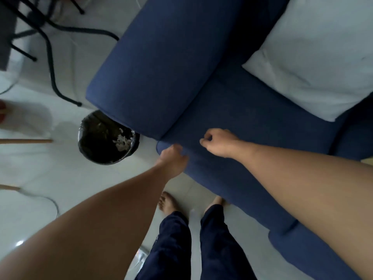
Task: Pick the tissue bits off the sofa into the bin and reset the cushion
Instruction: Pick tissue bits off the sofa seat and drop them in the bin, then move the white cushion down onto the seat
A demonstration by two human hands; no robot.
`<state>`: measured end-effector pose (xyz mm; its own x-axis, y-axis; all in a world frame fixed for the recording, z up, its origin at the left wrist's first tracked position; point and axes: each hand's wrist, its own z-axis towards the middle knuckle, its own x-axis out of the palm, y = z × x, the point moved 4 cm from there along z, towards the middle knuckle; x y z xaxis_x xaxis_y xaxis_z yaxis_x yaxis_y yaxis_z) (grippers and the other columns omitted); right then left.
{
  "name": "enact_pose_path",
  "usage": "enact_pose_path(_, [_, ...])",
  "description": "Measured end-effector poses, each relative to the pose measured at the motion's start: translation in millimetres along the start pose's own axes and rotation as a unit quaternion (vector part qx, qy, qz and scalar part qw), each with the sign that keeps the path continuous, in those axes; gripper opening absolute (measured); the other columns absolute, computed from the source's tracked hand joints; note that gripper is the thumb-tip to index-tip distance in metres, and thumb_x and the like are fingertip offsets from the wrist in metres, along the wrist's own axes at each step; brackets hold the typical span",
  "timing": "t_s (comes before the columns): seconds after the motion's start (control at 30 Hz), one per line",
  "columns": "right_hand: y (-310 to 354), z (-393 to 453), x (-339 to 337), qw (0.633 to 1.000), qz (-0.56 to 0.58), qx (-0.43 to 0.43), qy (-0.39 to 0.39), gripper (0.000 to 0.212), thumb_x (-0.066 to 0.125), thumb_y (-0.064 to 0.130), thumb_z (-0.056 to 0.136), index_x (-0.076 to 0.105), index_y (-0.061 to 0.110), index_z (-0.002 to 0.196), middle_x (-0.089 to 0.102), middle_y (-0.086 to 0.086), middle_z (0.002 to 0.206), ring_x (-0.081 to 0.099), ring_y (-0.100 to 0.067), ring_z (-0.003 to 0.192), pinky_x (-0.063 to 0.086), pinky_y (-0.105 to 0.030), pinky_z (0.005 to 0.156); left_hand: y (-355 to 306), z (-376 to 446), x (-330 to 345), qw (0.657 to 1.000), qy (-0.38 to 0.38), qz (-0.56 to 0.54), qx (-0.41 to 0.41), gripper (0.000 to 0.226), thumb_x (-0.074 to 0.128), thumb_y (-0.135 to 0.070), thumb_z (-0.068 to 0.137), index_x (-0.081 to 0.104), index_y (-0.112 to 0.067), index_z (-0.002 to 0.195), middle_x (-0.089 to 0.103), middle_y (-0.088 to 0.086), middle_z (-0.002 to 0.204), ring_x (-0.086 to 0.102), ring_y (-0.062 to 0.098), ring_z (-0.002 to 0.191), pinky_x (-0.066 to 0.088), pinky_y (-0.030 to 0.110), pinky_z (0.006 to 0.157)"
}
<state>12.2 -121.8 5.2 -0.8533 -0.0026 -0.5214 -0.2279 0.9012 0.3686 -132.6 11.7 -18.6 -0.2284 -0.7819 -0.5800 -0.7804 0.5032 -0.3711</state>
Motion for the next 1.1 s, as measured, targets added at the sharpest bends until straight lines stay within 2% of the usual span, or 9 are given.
enact_pose_path(0.17, [-74, -11, -49, 0.997, 0.045, 0.035, -0.059, 0.047, 0.046, 0.06, 0.093, 0.053, 0.035, 0.132, 0.058, 0.001, 0.131, 0.054, -0.021, 0.102, 0.046, -0.037, 0.078, -60, 19, 5, 1.0, -0.009, -0.01, -0.012, 0.048, 0.059, -0.045, 0.088, 0.056, -0.028, 0.133, 0.064, 0.0, 0.118, 0.056, 0.02, 0.09, 0.045, 0.031, 0.075])
enact_pose_path(0.27, [-116, -24, -63, 0.993, 0.068, 0.059, -0.081, 0.047, 0.045, 0.06, 0.094, 0.051, 0.036, 0.134, 0.058, 0.002, 0.132, 0.058, -0.023, 0.107, 0.049, -0.039, 0.08, -102, 27, 9, 1.0, -0.013, -0.005, 0.007, 0.05, 0.059, -0.046, 0.085, 0.056, -0.03, 0.132, 0.066, -0.003, 0.113, 0.059, 0.018, 0.087, 0.046, 0.029, 0.074])
enact_pose_path(0.4, [-168, -45, -76, 0.987, 0.089, 0.093, -0.092, 0.046, 0.044, 0.058, 0.096, 0.049, 0.035, 0.136, 0.058, 0.004, 0.128, 0.055, -0.019, 0.097, 0.049, -0.038, 0.075, -159, 31, 17, 0.999, -0.013, 0.02, 0.046, 0.049, 0.058, -0.043, 0.087, 0.056, -0.028, 0.133, 0.066, -0.005, 0.111, 0.062, 0.018, 0.091, 0.05, 0.03, 0.075])
enact_pose_path(0.57, [-219, -70, -86, 0.978, 0.131, 0.12, -0.107, 0.048, 0.044, 0.056, 0.099, 0.048, 0.031, 0.14, 0.057, 0.003, 0.128, 0.058, -0.019, 0.1, 0.054, -0.039, 0.081, -224, 28, 26, 0.993, -0.014, 0.054, 0.099, 0.045, 0.056, -0.04, 0.091, 0.054, -0.027, 0.134, 0.065, -0.012, 0.094, 0.064, 0.01, 0.079, 0.057, 0.034, 0.073])
enact_pose_path(0.63, [-231, -77, -87, 0.972, 0.157, 0.132, -0.114, 0.048, 0.043, 0.055, 0.099, 0.048, 0.03, 0.14, 0.058, 0.004, 0.126, 0.058, -0.018, 0.1, 0.054, -0.039, 0.083, -249, 26, 26, 0.989, -0.015, 0.07, 0.126, 0.046, 0.056, -0.039, 0.091, 0.053, -0.028, 0.135, 0.066, -0.013, 0.091, 0.063, 0.009, 0.08, 0.058, 0.037, 0.076])
enact_pose_path(0.77, [-244, -88, -83, 0.963, 0.179, 0.154, -0.13, 0.046, 0.041, 0.054, 0.099, 0.049, 0.031, 0.138, 0.057, 0.007, 0.115, 0.057, -0.017, 0.093, 0.048, -0.035, 0.071, -295, 27, 21, 0.981, -0.004, 0.083, 0.178, 0.043, 0.056, -0.037, 0.093, 0.053, -0.028, 0.135, 0.068, -0.009, 0.099, 0.066, 0.014, 0.086, 0.06, 0.042, 0.079])
enact_pose_path(0.83, [-246, -91, -78, 0.96, 0.189, 0.159, -0.134, 0.045, 0.04, 0.055, 0.098, 0.049, 0.032, 0.136, 0.057, 0.007, 0.114, 0.057, -0.016, 0.09, 0.048, -0.035, 0.071, -316, 28, 12, 0.975, -0.017, 0.089, 0.204, 0.04, 0.055, -0.034, 0.094, 0.054, -0.027, 0.134, 0.068, -0.01, 0.101, 0.065, 0.013, 0.09, 0.059, 0.041, 0.08])
enact_pose_path(1.0, [-243, -99, -65, 0.948, 0.221, 0.179, -0.143, 0.046, 0.04, 0.057, 0.097, 0.049, 0.034, 0.136, 0.054, 0.011, 0.109, 0.057, -0.015, 0.089, 0.049, -0.036, 0.073, -377, 27, -27, 0.944, -0.108, 0.096, 0.296, 0.033, 0.053, -0.028, 0.092, 0.058, -0.031, 0.124, 0.063, -0.017, 0.091, 0.063, 0.012, 0.087, 0.055, 0.036, 0.072])
enact_pose_path(1.1, [-239, -101, -64, 0.943, 0.231, 0.185, -0.153, 0.046, 0.04, 0.058, 0.096, 0.049, 0.035, 0.135, 0.056, 0.011, 0.107, 0.058, -0.014, 0.088, 0.047, -0.034, 0.069, -424, 25, -54, 0.908, -0.157, 0.109, 0.371, 0.032, 0.055, -0.029, 0.091, 0.058, -0.027, 0.123, 0.064, -0.012, 0.104, 0.06, 0.012, 0.091, 0.055, 0.04, 0.079])
